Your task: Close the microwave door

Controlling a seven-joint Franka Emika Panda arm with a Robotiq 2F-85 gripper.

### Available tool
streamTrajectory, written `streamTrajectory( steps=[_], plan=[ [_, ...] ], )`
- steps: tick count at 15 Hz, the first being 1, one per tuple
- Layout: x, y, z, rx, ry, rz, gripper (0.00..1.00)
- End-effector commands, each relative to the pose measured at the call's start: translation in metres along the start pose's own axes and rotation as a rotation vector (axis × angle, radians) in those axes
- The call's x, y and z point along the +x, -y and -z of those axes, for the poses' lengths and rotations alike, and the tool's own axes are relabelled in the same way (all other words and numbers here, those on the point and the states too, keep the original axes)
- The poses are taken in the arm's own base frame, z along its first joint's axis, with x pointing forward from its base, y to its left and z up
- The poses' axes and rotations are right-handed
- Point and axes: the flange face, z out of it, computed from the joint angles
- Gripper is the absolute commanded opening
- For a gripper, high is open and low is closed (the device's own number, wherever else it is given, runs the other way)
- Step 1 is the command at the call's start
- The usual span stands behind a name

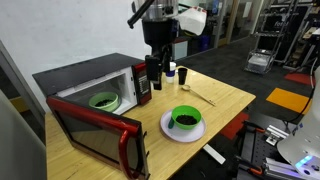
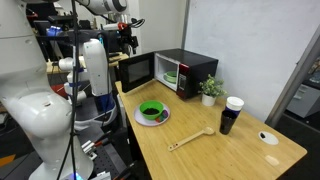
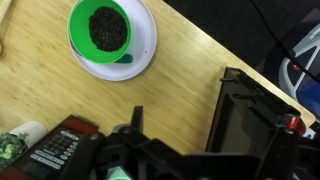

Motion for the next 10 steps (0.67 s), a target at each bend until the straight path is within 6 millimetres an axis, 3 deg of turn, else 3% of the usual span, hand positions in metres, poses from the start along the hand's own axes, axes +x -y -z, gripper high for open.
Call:
streamTrajectory(
  steps=[1, 5, 10],
  plan=[
    [0.033, 0.008, -0.005, 0.048, -0.011, 0.069, 1.0],
    [0.063, 0.039, -0.01, 0.088, -0.027, 0.151, 1.0],
    [0.089, 0.104, -0.025, 0.111, -0.023, 0.247, 1.0]
  ],
)
